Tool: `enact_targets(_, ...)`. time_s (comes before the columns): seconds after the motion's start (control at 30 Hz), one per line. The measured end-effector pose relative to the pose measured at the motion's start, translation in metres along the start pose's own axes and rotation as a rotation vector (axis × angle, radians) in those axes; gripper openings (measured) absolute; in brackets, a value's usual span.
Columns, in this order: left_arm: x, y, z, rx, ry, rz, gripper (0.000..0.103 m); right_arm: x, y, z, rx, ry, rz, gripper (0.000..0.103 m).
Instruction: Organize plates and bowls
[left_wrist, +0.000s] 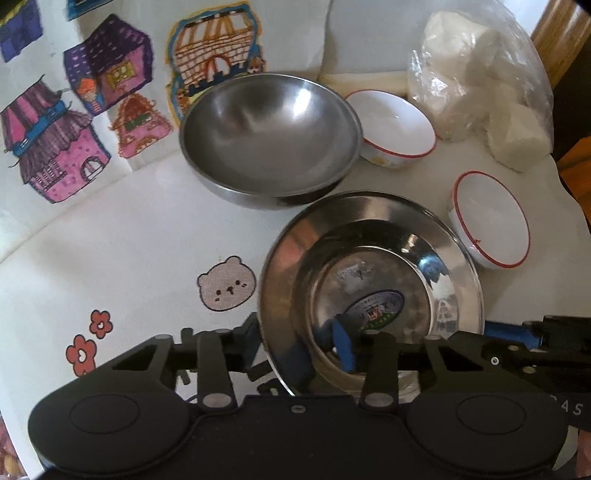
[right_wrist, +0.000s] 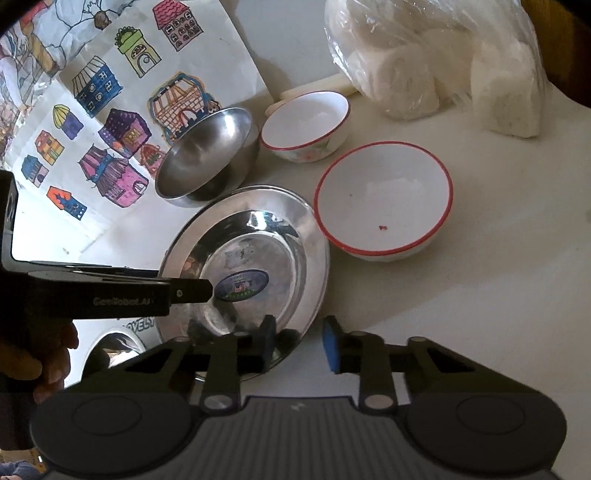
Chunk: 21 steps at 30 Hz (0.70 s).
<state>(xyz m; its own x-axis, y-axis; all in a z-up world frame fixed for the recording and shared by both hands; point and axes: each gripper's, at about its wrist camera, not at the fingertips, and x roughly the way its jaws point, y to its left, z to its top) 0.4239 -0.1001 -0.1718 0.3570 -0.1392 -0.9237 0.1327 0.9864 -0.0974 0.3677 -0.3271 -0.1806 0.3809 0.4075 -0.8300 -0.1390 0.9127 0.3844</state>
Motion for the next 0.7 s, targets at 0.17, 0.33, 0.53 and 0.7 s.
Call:
enact_targets(0.17,-0.004,0.011,-0.002,-0.032,0.011,-0.034,0.027,-0.004,0.003,-0.002,0.010,0.006,-0.017,0.024)
enact_targets(0.33,-0.009,0.011,-0.009,-0.028,0.009,-0.055,0.026,-0.013,0.006,-0.004,0.020,0.002,-0.028,0.024)
enact_targets(0.53,-0.028,0.009,-0.017,0.008,-0.018,-0.088,0.025,-0.028,0.009,-0.009,0.041,-0.025,-0.047,0.024)
enact_targets(0.7,-0.044,0.006,-0.022,0.041,-0.047,-0.107,0.025,-0.042,0.014,-0.013,0.054,-0.046,-0.059,0.024)
